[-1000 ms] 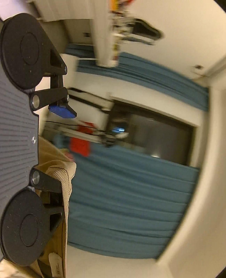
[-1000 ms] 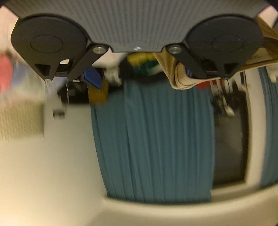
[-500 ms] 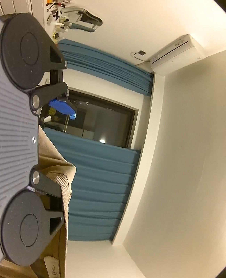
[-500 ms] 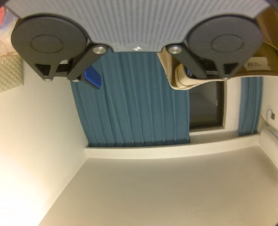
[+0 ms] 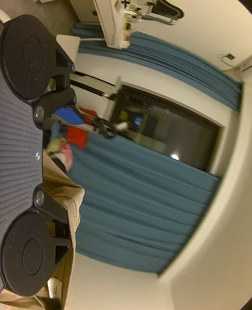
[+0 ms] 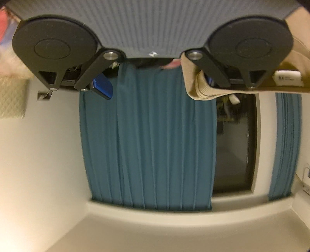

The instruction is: Fold clothes

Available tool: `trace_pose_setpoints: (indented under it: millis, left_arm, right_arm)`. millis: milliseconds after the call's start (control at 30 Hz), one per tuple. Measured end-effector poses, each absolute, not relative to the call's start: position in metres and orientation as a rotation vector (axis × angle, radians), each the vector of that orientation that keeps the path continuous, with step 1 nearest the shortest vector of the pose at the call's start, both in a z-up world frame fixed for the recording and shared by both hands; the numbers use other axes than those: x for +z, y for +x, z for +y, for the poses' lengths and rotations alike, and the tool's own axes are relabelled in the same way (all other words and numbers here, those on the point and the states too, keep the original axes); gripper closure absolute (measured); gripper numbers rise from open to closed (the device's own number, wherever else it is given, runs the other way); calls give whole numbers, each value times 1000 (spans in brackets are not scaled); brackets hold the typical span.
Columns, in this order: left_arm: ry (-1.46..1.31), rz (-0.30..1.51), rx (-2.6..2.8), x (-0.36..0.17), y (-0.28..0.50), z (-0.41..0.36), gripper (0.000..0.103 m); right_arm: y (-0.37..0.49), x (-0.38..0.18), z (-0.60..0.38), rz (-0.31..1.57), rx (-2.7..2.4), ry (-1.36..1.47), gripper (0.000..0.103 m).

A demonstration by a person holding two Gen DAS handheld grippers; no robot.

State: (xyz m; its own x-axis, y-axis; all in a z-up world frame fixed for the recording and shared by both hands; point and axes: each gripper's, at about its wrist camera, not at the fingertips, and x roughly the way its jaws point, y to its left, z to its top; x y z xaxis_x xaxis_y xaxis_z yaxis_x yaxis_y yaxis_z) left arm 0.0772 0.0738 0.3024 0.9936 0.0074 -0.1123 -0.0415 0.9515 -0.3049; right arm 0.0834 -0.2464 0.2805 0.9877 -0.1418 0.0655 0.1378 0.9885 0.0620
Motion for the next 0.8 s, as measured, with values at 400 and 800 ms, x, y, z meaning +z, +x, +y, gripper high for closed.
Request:
trace_pose_setpoints:
  millis: [400, 800]
  left_arm:
    - [-164, 226, 114, 73, 377, 59, 22]
    - [-144, 878, 59, -147, 584, 64, 20]
  right_arm:
    - [394, 91, -256, 143, -247, -14, 12]
    - [580, -128, -221, 806, 29, -203, 13]
